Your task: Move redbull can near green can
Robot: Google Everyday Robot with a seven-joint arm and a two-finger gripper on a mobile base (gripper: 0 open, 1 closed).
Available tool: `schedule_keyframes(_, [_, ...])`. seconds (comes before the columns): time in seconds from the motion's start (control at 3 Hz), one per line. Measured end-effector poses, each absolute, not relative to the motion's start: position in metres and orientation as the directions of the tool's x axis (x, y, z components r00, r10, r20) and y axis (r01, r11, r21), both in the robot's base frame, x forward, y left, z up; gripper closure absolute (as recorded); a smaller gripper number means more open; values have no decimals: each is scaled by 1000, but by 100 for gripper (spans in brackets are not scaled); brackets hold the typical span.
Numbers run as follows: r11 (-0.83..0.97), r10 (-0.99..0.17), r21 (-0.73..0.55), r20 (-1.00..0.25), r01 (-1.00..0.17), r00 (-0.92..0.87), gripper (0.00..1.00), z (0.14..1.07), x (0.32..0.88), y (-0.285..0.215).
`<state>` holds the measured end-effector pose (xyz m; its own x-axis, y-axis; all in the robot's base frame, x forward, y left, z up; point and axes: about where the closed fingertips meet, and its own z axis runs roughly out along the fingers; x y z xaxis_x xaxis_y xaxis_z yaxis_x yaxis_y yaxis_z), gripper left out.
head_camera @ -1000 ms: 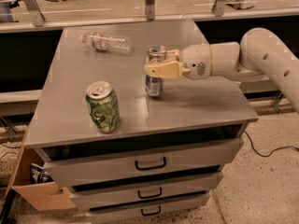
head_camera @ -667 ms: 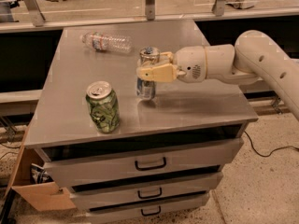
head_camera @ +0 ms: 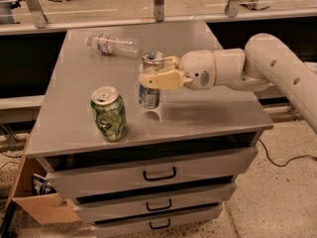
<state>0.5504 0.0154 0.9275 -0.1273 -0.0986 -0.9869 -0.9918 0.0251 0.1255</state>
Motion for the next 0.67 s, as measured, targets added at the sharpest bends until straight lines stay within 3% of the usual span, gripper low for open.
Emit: schedule_keyframes(0.67, [-136,-87,133,-989,-982,-122,100,933,538,29])
